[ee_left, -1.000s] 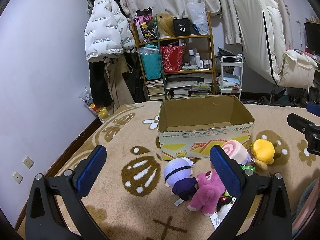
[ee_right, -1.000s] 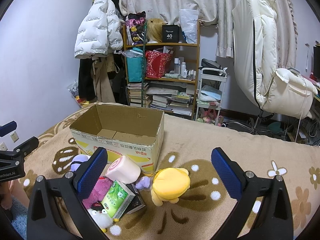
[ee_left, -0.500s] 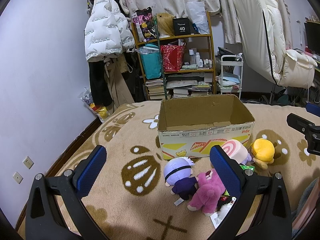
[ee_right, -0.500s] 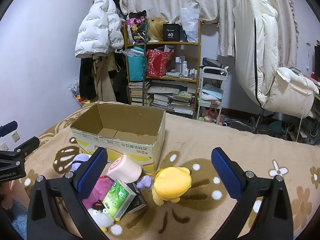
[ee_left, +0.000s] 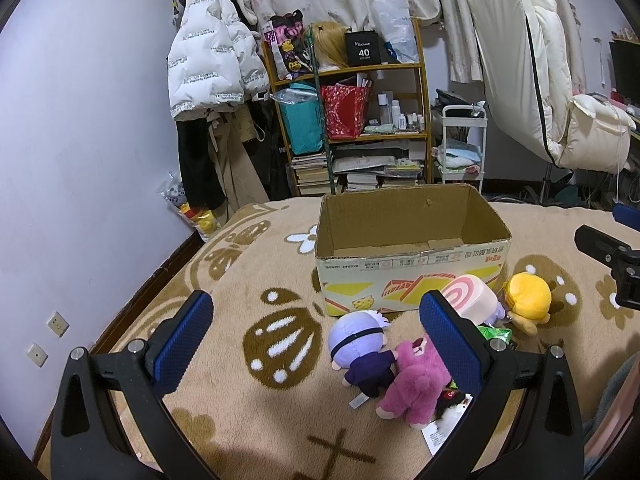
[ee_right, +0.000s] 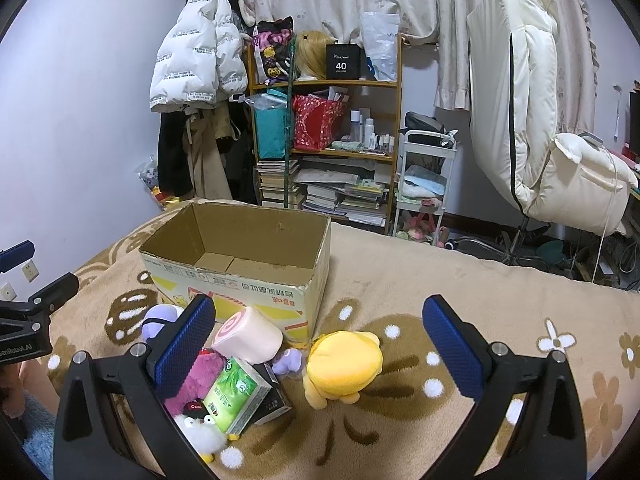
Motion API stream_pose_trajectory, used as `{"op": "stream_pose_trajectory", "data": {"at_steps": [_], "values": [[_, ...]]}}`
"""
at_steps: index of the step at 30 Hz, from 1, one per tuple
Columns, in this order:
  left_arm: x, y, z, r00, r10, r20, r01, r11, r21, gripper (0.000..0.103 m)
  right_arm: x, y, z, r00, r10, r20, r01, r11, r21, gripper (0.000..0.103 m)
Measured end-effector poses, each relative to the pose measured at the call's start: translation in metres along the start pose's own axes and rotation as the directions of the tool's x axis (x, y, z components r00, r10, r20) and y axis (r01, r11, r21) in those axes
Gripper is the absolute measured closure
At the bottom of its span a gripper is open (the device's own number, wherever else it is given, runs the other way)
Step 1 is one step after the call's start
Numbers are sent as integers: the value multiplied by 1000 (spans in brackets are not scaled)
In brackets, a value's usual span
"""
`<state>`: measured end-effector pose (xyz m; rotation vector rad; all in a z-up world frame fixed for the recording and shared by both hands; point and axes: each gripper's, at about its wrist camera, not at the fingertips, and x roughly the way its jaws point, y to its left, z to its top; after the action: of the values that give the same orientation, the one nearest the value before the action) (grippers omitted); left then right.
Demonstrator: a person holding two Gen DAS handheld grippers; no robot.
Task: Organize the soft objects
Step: 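Grasp the purple-haired doll with the left tool while the right tool grasps the yellow plush dog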
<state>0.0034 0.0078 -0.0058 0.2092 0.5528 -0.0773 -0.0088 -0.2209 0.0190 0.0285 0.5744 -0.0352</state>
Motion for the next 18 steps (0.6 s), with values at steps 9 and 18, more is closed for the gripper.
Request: {"op": "stream_pose_trajectory", "data": {"at_steps": [9, 18], "values": [[15, -4, 12, 1000, 0, -27, 0, 1000, -9, 1, 24, -10, -3, 996, 28, -84, -20, 995, 96, 0], [52, -3, 20, 990, -33, -140, 24, 998, -63, 1, 61, -41, 1, 980, 84, -180, -35, 965, 261, 0]]}}
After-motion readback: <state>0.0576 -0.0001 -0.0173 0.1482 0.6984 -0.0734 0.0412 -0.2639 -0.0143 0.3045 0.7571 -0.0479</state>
